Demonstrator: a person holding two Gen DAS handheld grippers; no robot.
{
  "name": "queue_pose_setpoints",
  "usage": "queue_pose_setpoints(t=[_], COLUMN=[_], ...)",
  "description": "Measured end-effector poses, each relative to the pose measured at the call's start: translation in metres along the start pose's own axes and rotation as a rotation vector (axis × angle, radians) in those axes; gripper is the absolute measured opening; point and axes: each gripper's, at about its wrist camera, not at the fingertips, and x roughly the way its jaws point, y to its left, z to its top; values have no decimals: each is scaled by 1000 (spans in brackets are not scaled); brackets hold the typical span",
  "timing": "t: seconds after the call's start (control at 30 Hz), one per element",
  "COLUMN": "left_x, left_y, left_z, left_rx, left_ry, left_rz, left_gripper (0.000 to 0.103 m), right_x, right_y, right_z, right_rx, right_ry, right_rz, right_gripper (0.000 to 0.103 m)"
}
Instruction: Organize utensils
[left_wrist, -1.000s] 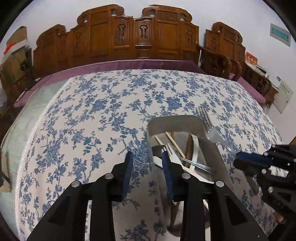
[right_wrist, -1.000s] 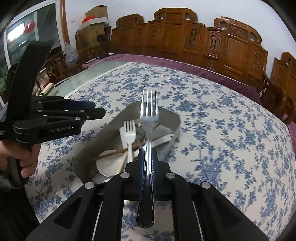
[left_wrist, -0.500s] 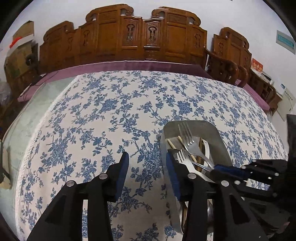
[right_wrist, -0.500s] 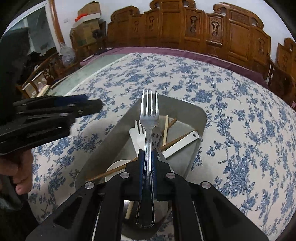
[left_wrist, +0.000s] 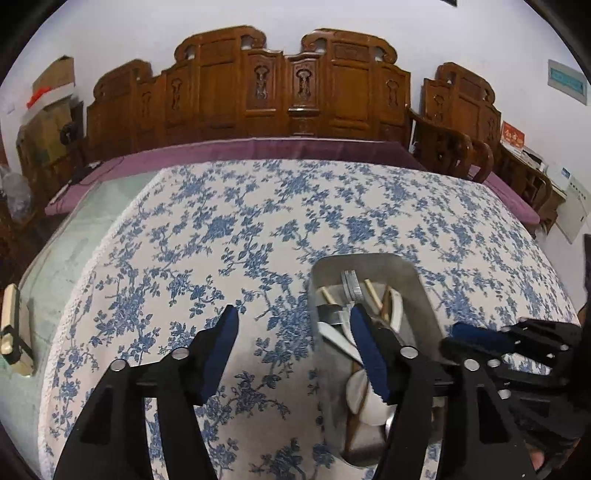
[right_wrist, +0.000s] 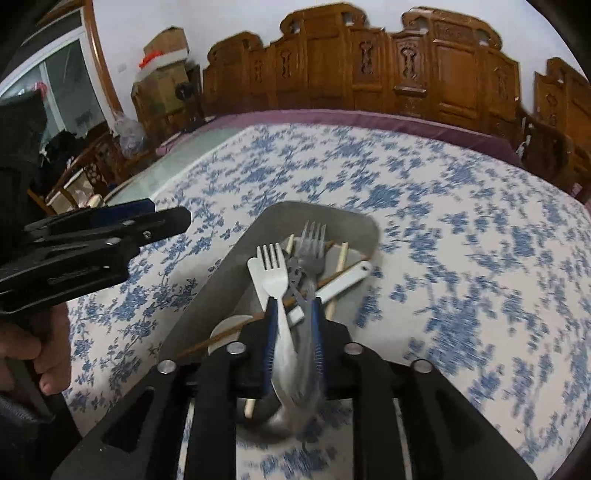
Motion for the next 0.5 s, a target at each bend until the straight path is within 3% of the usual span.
queue_pose_setpoints(t=[0.13,0.2,0.27,0.5], left_x=[-20,-35,-51,-114], left_y=[-15,-25,-35,-66], left_z=[-4,-8,-10,-18], left_rx=[7,23,44,54], left_ry=[-14,-35,-55,-117], left_rz=[-7,-3,2,-23], left_gripper=[65,78,82,95], right_x=[-41,-65,-89,-166], right_y=[-11,-15,-20,-24], right_z=[-8,-14,-20,-37], right_rx=[16,16,24,49], right_ry=[-60,-93,-125,-233], right_rz=[-31,-56,-77,-168], right_gripper=[34,39,46,86])
